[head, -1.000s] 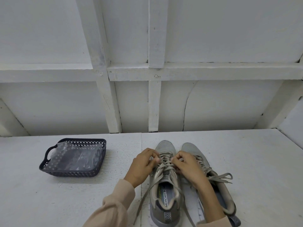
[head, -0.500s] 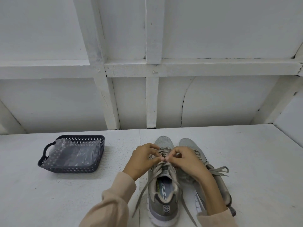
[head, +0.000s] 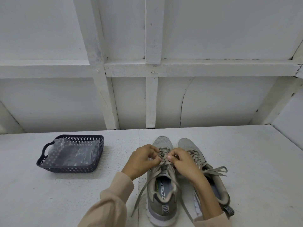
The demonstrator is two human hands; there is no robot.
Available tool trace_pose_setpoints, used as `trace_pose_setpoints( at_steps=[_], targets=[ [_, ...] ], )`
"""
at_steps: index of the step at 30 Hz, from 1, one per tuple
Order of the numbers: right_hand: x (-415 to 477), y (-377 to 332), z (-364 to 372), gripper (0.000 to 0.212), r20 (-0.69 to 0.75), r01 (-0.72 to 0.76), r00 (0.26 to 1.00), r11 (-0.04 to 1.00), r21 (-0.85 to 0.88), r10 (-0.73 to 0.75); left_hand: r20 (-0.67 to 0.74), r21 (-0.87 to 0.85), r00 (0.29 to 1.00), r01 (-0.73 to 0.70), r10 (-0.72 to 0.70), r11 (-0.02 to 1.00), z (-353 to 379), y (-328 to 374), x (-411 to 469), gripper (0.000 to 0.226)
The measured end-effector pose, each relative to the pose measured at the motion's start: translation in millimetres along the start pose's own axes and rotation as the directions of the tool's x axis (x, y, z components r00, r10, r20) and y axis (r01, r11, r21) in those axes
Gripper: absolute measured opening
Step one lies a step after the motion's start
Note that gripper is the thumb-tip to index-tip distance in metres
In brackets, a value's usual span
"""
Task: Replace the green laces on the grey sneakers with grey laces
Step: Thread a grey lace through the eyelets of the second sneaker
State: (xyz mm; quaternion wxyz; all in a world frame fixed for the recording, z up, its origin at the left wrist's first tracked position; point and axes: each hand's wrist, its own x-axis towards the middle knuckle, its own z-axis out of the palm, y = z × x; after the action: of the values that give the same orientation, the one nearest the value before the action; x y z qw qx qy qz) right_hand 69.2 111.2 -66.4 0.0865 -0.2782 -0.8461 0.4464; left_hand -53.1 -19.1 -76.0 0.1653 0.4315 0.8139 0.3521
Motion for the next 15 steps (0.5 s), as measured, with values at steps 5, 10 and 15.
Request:
trace_pose_setpoints(
  at_steps=[5,10,15],
  targets=[
    [-3.5,7.6,-0.6,0.017,0.024,-0.15,0.988,0.935,0.323,0.15,0.0,-0.124,0.999,0.04,-0.04,0.991,2.0,-5.6,-11.2,0.04],
    [-4.8,1.0,-4.2,0.021,0.04,-0.122,0.992,0.945,0.303,0.116,0.048,-0.205,0.996,0.086,-0.077,0.975,-2.4,-5.7,-8.0,0.04],
    [-5.4,-3.2,-4.4,0.018,-0.008,-0.051,0.999,0.978,0.204,0.054,0.03,-0.147,0.999,0.04,-0.036,0.988,-0.3,-1.5,-1.7,0.017]
  ],
)
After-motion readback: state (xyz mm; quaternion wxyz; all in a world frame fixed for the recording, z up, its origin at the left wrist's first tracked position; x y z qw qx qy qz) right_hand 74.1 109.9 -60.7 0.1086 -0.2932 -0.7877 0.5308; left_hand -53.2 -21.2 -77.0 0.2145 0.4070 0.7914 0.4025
